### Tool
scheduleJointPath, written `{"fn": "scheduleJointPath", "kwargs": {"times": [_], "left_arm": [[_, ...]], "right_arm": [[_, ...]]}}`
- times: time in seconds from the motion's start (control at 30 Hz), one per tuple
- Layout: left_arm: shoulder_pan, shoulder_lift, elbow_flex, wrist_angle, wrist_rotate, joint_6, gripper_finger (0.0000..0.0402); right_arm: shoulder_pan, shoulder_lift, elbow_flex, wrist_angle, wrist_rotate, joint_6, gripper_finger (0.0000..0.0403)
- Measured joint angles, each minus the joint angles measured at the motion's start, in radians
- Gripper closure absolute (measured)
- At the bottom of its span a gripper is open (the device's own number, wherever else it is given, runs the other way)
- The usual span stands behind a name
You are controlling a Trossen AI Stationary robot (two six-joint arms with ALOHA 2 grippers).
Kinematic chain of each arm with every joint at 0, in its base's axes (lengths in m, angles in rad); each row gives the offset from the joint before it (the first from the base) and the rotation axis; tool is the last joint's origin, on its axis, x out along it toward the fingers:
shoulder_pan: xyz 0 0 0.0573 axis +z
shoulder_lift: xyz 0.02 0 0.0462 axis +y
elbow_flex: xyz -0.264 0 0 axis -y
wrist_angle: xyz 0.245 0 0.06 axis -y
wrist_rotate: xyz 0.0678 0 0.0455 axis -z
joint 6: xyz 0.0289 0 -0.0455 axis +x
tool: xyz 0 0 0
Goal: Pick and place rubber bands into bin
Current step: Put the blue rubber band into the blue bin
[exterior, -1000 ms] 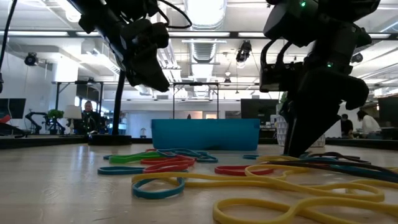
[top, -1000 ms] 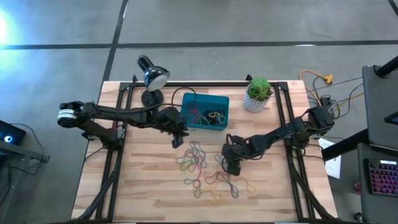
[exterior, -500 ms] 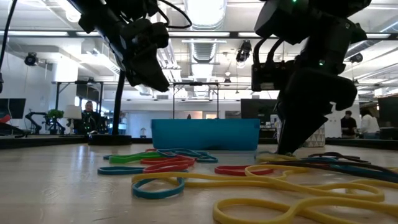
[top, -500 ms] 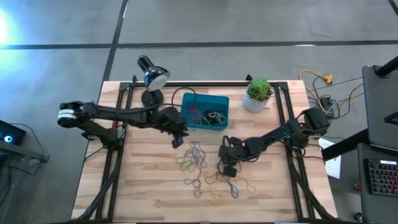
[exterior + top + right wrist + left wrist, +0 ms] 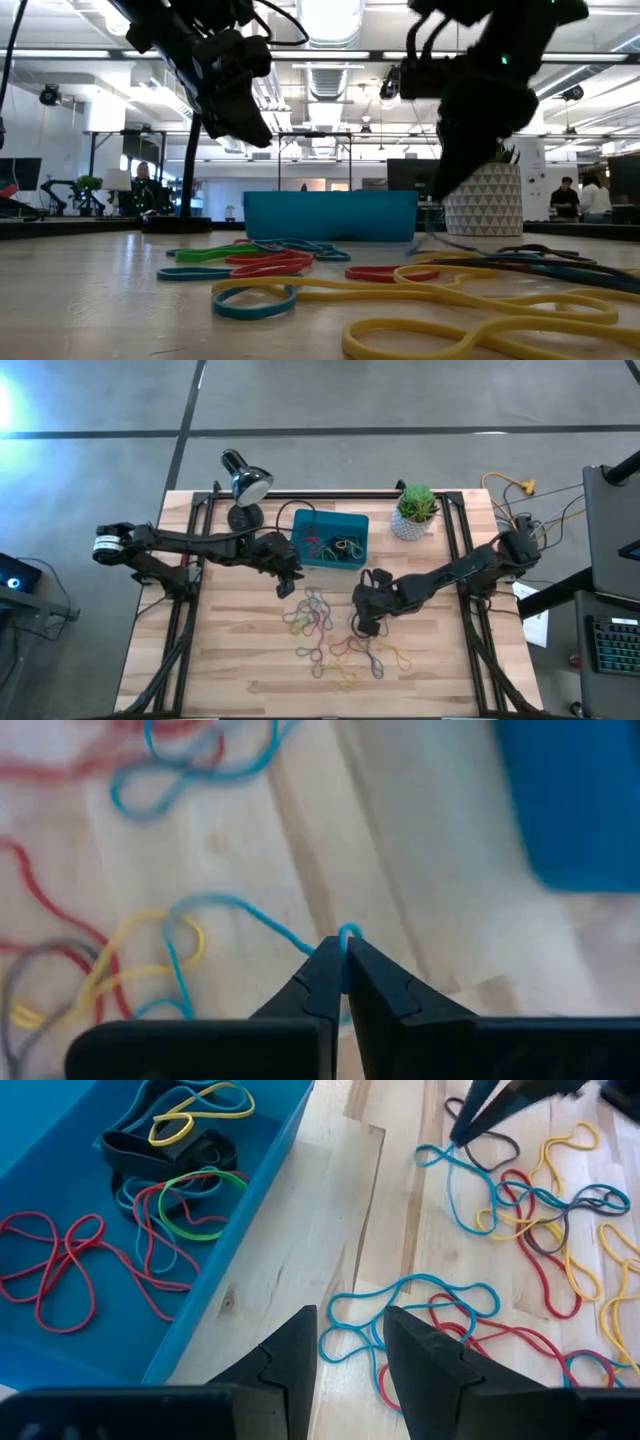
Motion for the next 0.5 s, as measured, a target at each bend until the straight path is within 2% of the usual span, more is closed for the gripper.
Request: {"fn": "scheduleJointPath", "kwargs": {"times": [0.5], "left_arm": [[-0.004, 0.0, -0.002, 0.001, -0.001, 0.0, 0.0299]], "right_arm": [[-0.002, -0.215, 0.01, 0.018, 0.18, -0.038, 0.0395]]}}
